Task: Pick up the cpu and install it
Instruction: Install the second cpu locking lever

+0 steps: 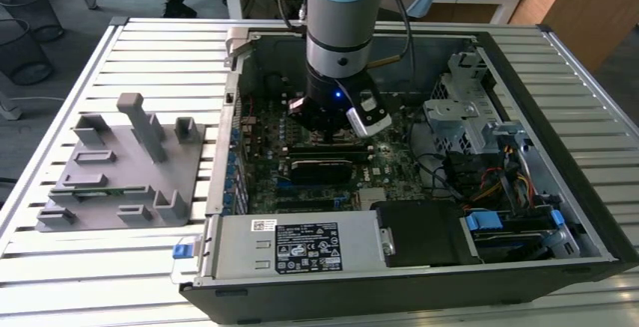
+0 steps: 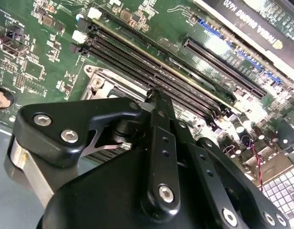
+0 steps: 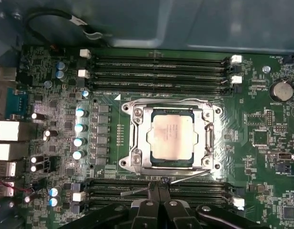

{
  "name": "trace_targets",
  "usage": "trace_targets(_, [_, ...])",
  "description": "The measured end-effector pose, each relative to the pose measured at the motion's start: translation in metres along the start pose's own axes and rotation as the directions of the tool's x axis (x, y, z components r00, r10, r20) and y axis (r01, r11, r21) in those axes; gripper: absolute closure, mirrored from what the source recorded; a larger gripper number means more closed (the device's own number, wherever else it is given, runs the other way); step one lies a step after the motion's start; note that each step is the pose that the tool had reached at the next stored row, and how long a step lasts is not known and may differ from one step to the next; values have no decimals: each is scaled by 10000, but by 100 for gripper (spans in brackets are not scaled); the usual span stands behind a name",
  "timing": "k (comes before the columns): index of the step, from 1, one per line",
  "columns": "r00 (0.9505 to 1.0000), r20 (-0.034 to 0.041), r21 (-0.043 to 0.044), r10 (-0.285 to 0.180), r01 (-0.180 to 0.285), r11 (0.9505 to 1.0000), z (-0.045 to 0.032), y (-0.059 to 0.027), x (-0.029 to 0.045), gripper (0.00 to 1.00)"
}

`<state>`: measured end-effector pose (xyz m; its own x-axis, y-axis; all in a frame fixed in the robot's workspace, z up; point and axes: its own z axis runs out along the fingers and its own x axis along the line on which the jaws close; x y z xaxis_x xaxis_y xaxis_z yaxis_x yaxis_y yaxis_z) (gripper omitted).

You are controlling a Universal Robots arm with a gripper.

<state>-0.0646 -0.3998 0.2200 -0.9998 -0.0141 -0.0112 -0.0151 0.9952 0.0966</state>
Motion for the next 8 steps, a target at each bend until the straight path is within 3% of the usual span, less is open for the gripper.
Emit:
trace_targets(2, [10000,3,-182,1,-1,9998,-1,-25,5,89])
trace_targets(5, [10000,6,-366,4,-4,9993,1,-47,13,89])
trace_targets(8, [10000,7,-411,4,-3,9992,11,-64,34,89])
